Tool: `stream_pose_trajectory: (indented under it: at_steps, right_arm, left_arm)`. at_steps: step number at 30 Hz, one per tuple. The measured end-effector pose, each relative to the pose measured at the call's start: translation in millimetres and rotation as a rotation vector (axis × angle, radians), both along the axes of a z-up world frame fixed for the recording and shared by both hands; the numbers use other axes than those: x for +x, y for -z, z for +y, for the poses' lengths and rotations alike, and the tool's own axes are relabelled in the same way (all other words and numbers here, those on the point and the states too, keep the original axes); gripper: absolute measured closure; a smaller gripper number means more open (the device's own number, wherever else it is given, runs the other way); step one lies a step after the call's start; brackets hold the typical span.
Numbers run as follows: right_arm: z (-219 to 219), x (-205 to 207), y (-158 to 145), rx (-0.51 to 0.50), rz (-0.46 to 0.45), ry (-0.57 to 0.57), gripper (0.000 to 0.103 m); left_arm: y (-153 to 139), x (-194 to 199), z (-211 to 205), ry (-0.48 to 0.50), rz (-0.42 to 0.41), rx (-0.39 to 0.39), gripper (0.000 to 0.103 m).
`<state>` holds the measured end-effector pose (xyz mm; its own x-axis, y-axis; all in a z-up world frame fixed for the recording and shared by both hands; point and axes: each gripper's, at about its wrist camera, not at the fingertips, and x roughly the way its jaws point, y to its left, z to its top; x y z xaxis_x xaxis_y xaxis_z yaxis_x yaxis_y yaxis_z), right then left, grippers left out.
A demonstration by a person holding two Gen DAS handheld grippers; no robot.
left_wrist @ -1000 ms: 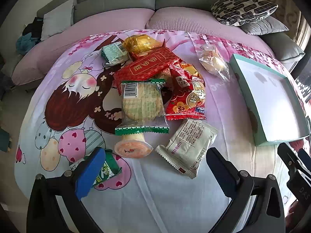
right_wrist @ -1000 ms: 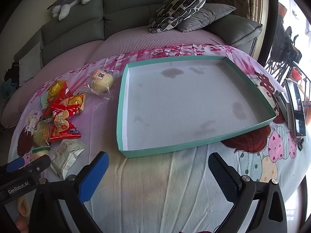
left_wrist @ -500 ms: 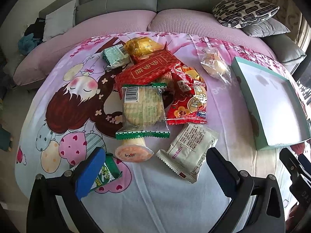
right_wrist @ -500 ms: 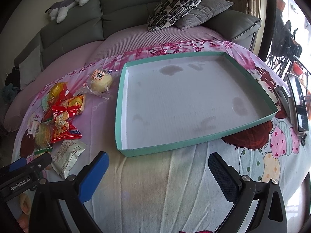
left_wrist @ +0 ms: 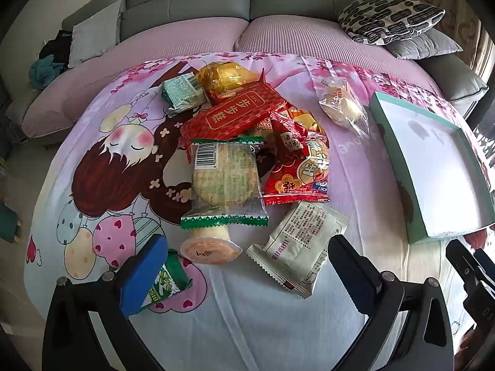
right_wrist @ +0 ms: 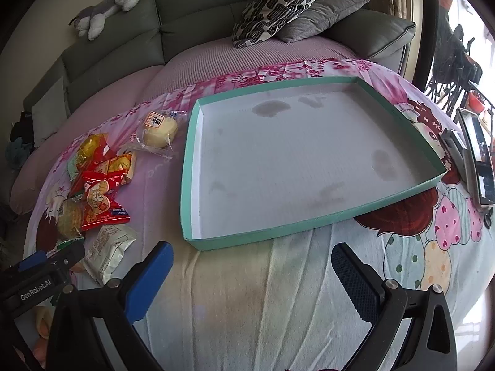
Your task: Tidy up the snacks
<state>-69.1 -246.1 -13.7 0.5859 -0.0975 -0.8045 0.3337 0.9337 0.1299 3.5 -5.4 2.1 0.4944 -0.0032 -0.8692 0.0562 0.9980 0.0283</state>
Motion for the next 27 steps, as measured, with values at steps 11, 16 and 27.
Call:
stream_pose_trajectory:
  at_steps: [11,16,27]
  right_arm:
    - [12,3,0,-0.042,0.017,-0.035,0.0]
    - [18,1,-8,-0.07,-0.002,-0.048,0.0]
    - [75,15,-36,0.032,-0.075,-0.238,0.0]
  left_arm:
    - [-7,-7,5,-0.001,-0.031,-0.022,0.0]
    - [-11,-10,8,-0.008,-0.041,-0.03,0.0]
    - [-36,-12,71,-0.119,-0.044,-0.046,0.0]
